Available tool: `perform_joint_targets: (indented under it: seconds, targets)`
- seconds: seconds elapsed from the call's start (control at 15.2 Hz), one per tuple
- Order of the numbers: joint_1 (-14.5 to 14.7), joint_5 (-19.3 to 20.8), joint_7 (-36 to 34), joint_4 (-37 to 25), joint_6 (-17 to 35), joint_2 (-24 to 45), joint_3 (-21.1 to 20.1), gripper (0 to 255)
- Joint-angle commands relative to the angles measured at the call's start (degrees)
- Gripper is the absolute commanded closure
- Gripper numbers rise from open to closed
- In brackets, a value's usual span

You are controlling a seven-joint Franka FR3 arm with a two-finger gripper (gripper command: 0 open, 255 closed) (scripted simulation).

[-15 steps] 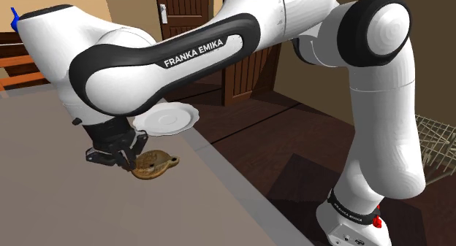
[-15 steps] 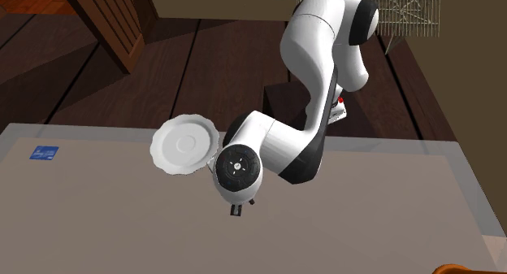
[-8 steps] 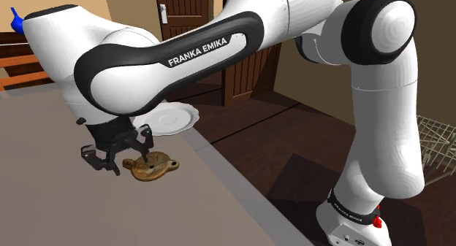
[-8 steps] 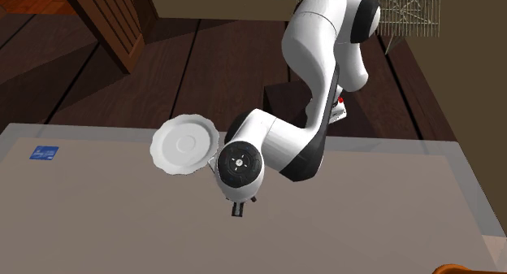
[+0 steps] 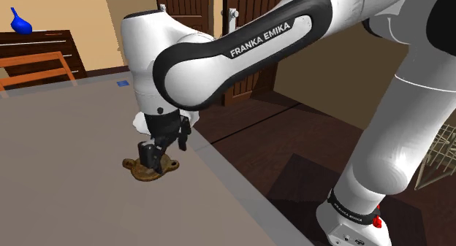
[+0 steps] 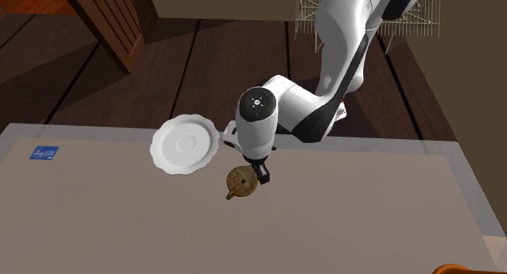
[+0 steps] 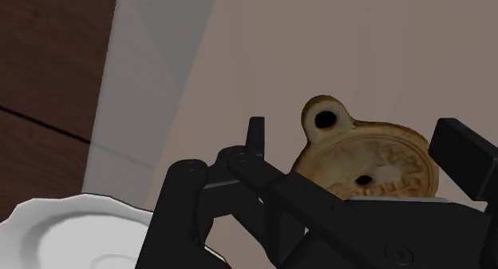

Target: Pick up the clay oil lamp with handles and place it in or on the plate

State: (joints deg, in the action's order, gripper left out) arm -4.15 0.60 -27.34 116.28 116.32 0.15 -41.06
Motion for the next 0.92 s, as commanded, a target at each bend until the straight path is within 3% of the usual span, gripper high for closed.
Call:
perform_joint_targets:
  seconds: [0.0,0.46,0.86]
  targets:
    - [-0.5,-2.5,6.7,3.0,1.5,-2.1,0.5,0]
    - [-0.3,-0.7,5.4,6.0,6.5,0.4,0.3,0]
    - [-0.3,-0.7,5.4,6.0,6.5,0.4,0.3,0]
